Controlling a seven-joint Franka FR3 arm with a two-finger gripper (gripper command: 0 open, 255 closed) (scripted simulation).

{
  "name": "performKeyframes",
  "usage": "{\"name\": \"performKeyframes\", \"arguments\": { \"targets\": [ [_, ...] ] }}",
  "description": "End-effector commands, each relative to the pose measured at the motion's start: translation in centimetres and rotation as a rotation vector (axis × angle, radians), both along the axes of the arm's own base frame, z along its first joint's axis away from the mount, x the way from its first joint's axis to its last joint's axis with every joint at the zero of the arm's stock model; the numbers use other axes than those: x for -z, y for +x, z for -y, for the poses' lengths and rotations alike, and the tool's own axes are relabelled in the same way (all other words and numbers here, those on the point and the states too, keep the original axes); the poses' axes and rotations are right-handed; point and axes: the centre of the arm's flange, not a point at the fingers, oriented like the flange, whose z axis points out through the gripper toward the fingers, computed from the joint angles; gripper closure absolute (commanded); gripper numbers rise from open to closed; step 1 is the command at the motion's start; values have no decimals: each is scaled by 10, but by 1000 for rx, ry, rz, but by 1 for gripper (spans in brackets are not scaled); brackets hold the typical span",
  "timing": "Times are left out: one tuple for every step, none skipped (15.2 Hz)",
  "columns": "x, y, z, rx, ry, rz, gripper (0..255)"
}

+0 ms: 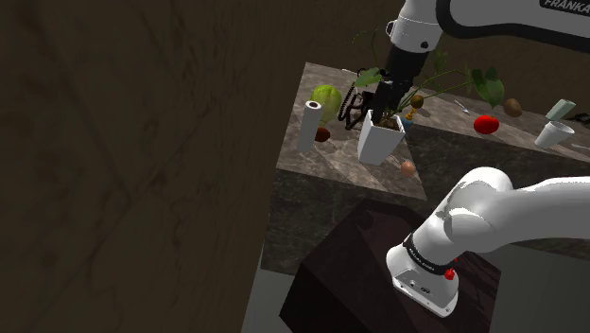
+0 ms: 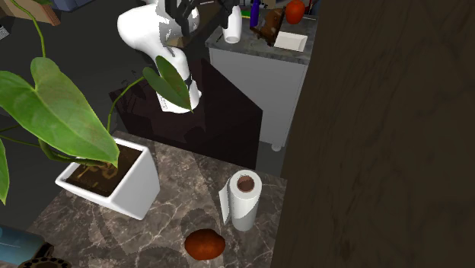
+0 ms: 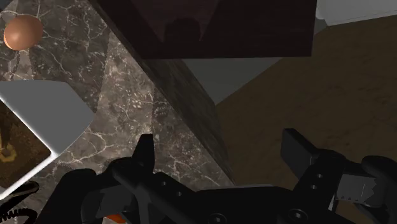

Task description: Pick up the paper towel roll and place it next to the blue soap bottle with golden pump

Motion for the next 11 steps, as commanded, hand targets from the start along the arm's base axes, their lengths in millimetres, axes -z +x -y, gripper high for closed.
{"name": "performKeyframes", "arguments": {
  "targets": [
    [0, 0, 0, 0, 0, 0, 0],
    [5, 11, 5, -3, 1, 2, 0],
    [10, 22, 9, -7, 3, 4, 0],
    [14, 34, 13, -10, 4, 5, 0],
    [19, 45, 18, -13, 5, 7, 0],
    [24, 56, 22, -17, 6, 9, 0],
    [29, 68, 26, -20, 8, 11, 0],
    [33, 79, 31, -23, 9, 12, 0],
    [38, 90, 35, -26, 10, 14, 0],
    [43, 102, 39, -30, 11, 16, 0],
    [47, 113, 43, -33, 13, 18, 0]
  ]
}}
